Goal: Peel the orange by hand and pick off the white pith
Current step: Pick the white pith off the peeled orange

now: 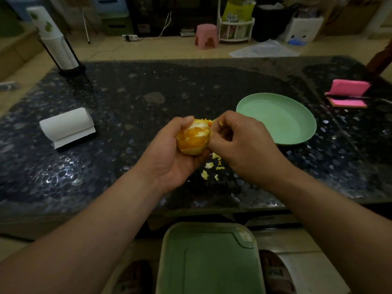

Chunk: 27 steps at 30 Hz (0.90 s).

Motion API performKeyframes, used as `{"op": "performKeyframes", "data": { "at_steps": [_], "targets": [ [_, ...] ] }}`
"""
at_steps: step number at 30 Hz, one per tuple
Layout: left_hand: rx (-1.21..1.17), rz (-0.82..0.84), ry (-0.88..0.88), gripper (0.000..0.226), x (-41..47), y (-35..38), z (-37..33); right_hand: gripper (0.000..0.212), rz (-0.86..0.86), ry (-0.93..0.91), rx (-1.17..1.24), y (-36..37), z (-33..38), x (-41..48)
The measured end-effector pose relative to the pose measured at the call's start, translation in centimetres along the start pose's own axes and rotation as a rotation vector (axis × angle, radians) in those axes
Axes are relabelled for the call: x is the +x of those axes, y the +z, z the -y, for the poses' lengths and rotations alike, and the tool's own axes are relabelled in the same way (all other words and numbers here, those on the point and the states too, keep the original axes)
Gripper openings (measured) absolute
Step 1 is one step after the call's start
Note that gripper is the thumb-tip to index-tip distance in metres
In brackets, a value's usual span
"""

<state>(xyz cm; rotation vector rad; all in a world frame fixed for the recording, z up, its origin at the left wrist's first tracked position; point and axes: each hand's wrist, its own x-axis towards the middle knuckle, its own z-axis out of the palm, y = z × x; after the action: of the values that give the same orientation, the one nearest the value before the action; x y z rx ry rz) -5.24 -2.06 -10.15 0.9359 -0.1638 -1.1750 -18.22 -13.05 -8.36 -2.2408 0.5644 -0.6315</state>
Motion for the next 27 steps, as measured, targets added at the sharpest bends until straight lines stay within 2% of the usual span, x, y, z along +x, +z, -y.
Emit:
{"op": "performKeyframes", "data": {
  "at_steps": [5,9,16,21,24,27],
  "targets": [
    [-0.036,-0.026,0.017,0.033,0.2,-0.3,-0.4,0.009,0.033,-0.023,-0.003,-0.1,0.0,-0.1],
    [-0.052,-0.036,0.045,0.038,0.2,-0.6,-1.1,0.004,0.001,0.028,0.044,-0.2,-0.3,0.2],
    [-0.003,0.005,0.055,0.034,-0.1,-0.3,-1.0,0.012,0.056,0.094,0.179,-0.3,-0.3,0.5],
    [0.035,0.012,0.056,0.028,-0.2,-0.1,-0.7,0.009,0.040,0.052,0.052,-0.5,-0.2,0.3],
    [0.083,-0.012,0.116,0.022,-0.1,-0.1,-0.6,0.004,0.059,0.187,0.144,-0.6,0.0,0.3],
    [0.140,-0.005,0.181,0.023,0.2,-0.1,-0.4,0.018,0.164,0.456,0.468,-0.5,0.6,0.3]
  ]
}}
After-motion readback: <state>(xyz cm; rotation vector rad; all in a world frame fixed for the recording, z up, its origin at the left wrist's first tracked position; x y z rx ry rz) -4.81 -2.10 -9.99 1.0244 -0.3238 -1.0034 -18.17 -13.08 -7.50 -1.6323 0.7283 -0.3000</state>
